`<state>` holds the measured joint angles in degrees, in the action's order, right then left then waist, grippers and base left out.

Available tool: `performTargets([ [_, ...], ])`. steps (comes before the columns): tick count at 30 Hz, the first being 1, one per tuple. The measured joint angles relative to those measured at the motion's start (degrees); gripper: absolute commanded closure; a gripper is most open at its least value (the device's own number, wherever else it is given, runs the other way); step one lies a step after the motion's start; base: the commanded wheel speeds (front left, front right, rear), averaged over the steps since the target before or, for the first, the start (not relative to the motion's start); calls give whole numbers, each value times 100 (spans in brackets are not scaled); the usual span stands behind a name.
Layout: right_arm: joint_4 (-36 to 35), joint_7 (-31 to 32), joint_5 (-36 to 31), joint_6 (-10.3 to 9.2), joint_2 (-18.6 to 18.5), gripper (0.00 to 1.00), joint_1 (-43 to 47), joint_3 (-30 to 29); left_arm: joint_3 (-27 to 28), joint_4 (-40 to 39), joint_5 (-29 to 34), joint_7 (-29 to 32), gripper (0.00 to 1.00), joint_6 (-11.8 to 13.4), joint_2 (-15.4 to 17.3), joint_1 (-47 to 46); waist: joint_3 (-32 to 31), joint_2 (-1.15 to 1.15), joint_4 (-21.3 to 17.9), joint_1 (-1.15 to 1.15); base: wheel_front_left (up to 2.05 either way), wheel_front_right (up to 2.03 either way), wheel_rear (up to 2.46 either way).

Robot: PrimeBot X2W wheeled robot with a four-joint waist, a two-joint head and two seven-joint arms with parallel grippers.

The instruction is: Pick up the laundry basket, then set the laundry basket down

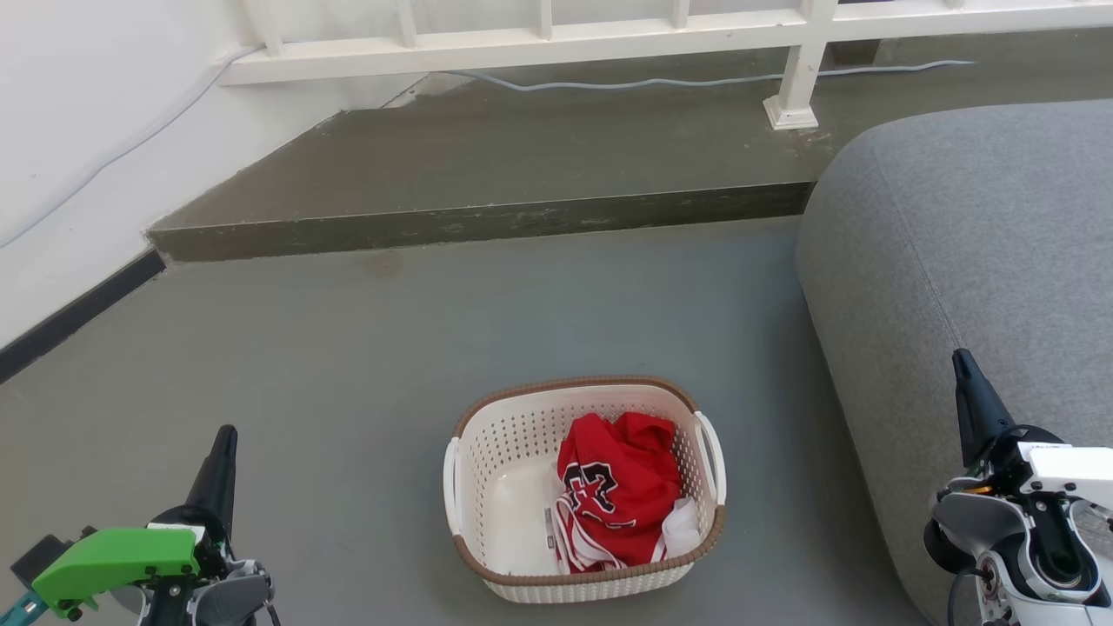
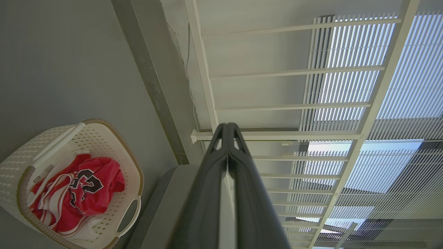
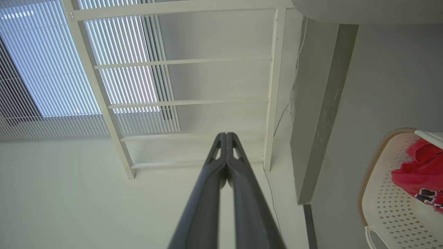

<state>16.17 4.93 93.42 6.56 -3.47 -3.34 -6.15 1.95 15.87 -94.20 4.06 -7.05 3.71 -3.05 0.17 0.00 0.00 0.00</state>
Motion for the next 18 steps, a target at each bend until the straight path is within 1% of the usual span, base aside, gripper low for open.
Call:
performTargets([
  [18, -1, 1, 0, 0, 4, 100, 0, -5, 4, -3, 0, 1, 100, 0, -1, 0, 0, 0, 0, 0, 0, 0, 0],
])
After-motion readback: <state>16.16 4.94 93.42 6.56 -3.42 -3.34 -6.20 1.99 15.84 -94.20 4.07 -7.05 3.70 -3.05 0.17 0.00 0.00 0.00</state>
